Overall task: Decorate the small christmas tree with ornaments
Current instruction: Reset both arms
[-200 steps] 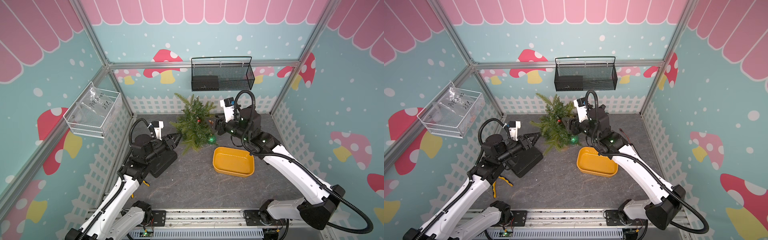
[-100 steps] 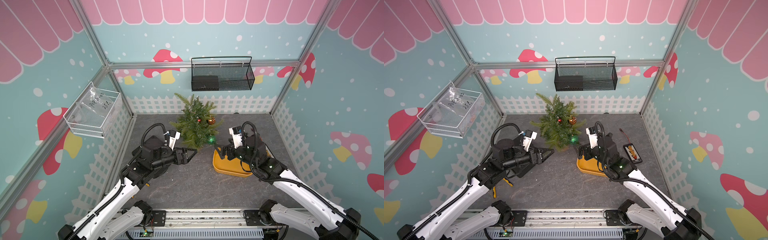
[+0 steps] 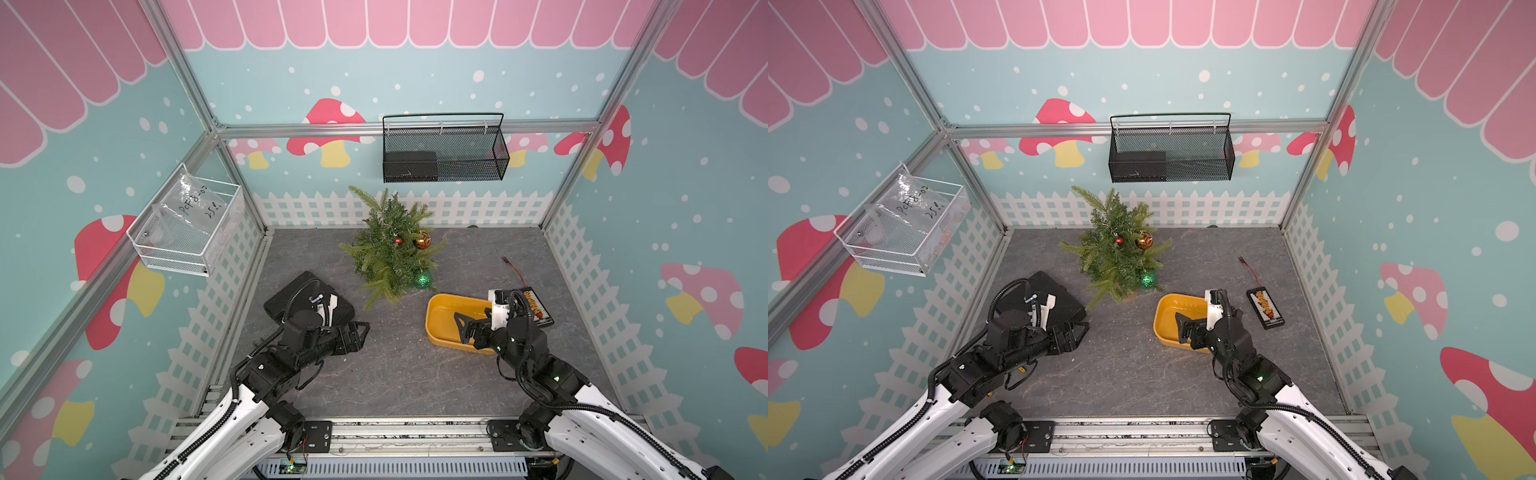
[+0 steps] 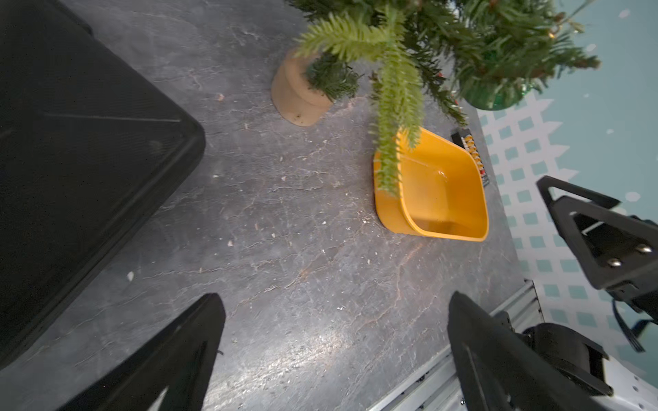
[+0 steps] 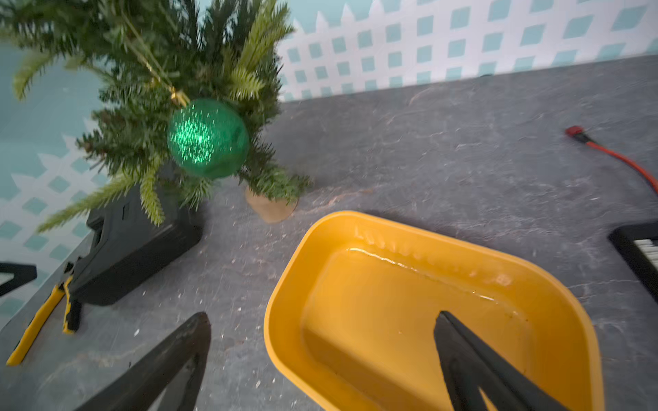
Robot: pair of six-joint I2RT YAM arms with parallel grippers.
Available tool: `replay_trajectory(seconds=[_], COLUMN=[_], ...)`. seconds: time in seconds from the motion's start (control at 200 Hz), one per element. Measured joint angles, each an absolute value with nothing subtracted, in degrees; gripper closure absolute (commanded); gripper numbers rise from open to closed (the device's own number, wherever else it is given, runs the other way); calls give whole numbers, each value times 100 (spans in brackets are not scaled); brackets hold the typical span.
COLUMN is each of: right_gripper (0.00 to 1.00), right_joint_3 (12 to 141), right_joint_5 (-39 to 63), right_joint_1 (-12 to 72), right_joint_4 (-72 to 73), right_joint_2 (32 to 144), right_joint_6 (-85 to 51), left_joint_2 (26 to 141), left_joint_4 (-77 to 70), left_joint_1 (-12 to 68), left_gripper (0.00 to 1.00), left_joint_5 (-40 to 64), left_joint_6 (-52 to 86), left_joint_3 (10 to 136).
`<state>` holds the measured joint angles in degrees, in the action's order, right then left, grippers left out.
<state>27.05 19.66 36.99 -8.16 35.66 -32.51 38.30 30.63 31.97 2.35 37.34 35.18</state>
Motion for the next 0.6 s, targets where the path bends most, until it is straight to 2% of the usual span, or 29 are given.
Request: replay_trajectory(seconds=[0.155,0.26,0.39,0.48,0.6], right_gripper=[1,1,1,0,1], right_joint_3=[2720,2882,2657,2137,1466], right_joint_5=[-207,-1540,-3170,-3920,-4294], right_joint_1=[3374,2932,2432,2012,1518], right_joint_4=[-832,-692,484,1601,2836], right_joint_2=[3524,4001,4639,5157,6123], right_joint_6=[-3284,-3157,-2427,-1938,-1605], left_joint_2=[4073,4619,5216,5671,6578], left_joint_4=[3070,2919,2185,1400,499], left_joint_1=[2871,2453,1898,1619,1168], left_gripper=[1,1,1,1,1], left_joint_5=[-932,-1601,-2270,-2689,-3063], left_joint_6=[3621,3382,2792,2333,1846], left_joint_3=[3500,3568,3570,3570,3573])
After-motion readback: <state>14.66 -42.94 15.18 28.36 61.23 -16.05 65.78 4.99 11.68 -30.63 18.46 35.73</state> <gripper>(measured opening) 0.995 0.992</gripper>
